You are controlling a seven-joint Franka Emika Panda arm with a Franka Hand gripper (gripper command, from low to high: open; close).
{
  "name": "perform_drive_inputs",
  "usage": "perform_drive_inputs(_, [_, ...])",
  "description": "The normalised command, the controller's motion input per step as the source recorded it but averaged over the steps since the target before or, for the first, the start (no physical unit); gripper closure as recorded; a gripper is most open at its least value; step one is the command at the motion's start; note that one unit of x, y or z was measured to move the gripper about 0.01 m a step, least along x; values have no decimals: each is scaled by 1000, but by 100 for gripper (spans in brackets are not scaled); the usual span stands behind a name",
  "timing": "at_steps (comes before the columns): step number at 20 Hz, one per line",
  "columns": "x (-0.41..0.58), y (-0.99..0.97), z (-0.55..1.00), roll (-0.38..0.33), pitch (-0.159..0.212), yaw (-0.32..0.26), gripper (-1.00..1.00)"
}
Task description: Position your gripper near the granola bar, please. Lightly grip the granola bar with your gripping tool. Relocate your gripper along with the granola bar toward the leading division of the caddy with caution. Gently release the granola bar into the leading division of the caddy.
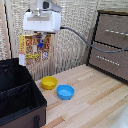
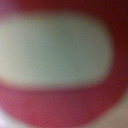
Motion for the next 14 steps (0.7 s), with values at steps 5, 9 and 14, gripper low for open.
perform_drive_inputs(5, [-62, 738, 58, -58, 6, -124, 100])
perform_drive_inputs(9, [-285, 714, 61, -78, 39, -81, 100])
perform_drive_inputs(14, [-274, 634, 5, -114, 75, -110, 100])
